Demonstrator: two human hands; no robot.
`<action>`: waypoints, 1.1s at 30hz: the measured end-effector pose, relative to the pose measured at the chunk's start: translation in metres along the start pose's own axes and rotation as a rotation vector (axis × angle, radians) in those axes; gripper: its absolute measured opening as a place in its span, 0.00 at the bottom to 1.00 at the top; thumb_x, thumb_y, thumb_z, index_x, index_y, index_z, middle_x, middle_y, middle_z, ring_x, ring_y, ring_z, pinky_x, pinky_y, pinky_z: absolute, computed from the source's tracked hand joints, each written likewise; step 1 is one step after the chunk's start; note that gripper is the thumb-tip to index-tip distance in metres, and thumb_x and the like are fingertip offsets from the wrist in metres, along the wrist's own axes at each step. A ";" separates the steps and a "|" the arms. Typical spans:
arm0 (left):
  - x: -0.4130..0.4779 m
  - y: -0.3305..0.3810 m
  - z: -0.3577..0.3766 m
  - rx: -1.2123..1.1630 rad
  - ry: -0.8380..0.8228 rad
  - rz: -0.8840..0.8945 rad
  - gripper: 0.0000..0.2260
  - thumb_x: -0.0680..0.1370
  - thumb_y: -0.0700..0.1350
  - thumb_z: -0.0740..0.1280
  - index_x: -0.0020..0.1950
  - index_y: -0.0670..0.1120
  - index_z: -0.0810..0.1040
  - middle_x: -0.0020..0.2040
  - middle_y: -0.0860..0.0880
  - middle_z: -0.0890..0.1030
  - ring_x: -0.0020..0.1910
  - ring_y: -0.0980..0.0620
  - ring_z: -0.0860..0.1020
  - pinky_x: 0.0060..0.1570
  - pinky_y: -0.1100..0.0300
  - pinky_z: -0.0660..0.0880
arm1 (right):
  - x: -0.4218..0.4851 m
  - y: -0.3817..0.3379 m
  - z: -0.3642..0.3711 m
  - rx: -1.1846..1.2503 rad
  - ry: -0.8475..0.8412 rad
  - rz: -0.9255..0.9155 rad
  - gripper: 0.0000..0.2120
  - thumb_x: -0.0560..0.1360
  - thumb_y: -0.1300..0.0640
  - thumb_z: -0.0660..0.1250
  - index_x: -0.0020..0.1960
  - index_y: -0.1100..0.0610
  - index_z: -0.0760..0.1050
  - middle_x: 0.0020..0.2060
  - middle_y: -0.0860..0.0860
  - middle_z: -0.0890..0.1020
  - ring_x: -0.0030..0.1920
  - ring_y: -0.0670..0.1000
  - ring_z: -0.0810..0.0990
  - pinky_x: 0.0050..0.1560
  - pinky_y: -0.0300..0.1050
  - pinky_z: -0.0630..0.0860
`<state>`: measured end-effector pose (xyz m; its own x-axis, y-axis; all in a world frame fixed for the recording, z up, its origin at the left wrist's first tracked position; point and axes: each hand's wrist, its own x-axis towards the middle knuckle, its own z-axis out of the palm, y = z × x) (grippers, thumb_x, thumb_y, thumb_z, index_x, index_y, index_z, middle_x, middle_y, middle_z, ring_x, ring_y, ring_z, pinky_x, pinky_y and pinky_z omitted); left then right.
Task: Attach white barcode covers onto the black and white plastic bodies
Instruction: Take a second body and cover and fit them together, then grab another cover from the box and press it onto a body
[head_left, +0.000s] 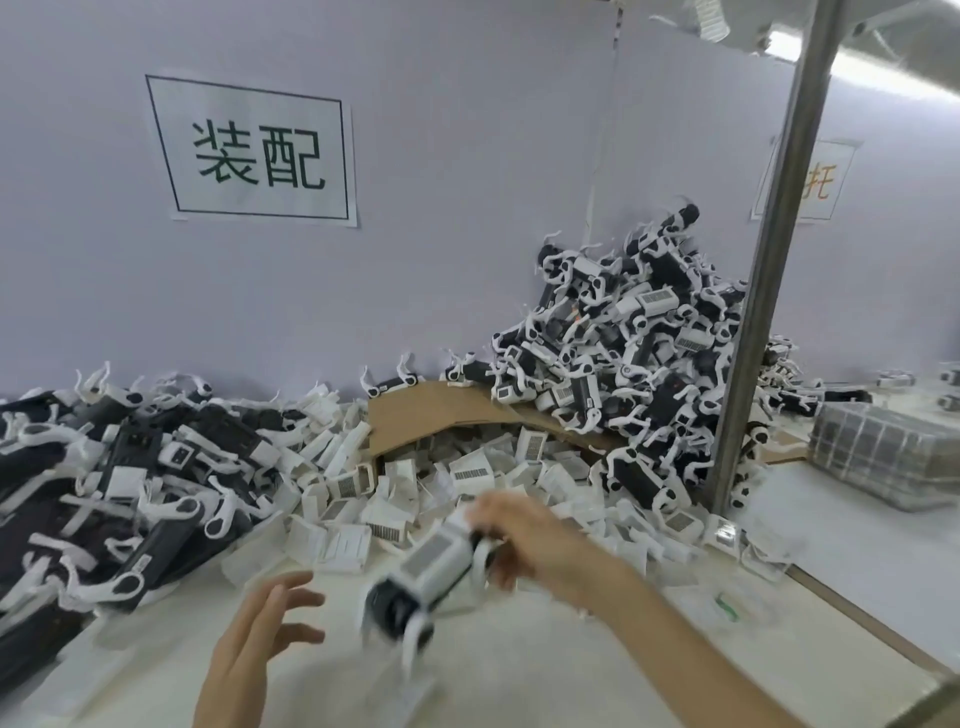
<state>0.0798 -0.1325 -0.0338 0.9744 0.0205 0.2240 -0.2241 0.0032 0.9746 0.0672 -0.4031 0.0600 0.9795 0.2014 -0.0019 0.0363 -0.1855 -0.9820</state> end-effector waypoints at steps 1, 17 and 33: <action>0.001 0.001 -0.002 -0.023 0.055 -0.023 0.13 0.85 0.42 0.56 0.54 0.41 0.80 0.49 0.37 0.82 0.41 0.36 0.81 0.50 0.49 0.72 | 0.006 -0.019 -0.019 0.080 0.083 -0.006 0.07 0.77 0.59 0.68 0.45 0.63 0.79 0.38 0.54 0.79 0.29 0.48 0.76 0.28 0.37 0.75; 0.004 -0.013 0.003 0.033 0.104 -0.155 0.05 0.83 0.38 0.62 0.53 0.45 0.77 0.53 0.41 0.80 0.39 0.39 0.82 0.41 0.54 0.70 | 0.044 -0.043 -0.034 -0.228 0.631 -0.166 0.14 0.80 0.58 0.63 0.66 0.55 0.75 0.51 0.49 0.82 0.47 0.55 0.84 0.43 0.46 0.80; 0.008 0.004 -0.076 -1.156 0.390 -0.266 0.24 0.82 0.56 0.62 0.75 0.48 0.65 0.61 0.43 0.82 0.59 0.47 0.81 0.54 0.51 0.75 | 0.044 0.106 0.067 -0.742 0.279 -0.321 0.18 0.68 0.70 0.74 0.47 0.49 0.82 0.53 0.45 0.78 0.65 0.52 0.73 0.66 0.41 0.63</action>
<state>0.0858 -0.0567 -0.0288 0.9658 0.1781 -0.1886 -0.0988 0.9249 0.3671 0.1005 -0.3498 -0.0565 0.9090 0.1261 0.3974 0.3454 -0.7616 -0.5484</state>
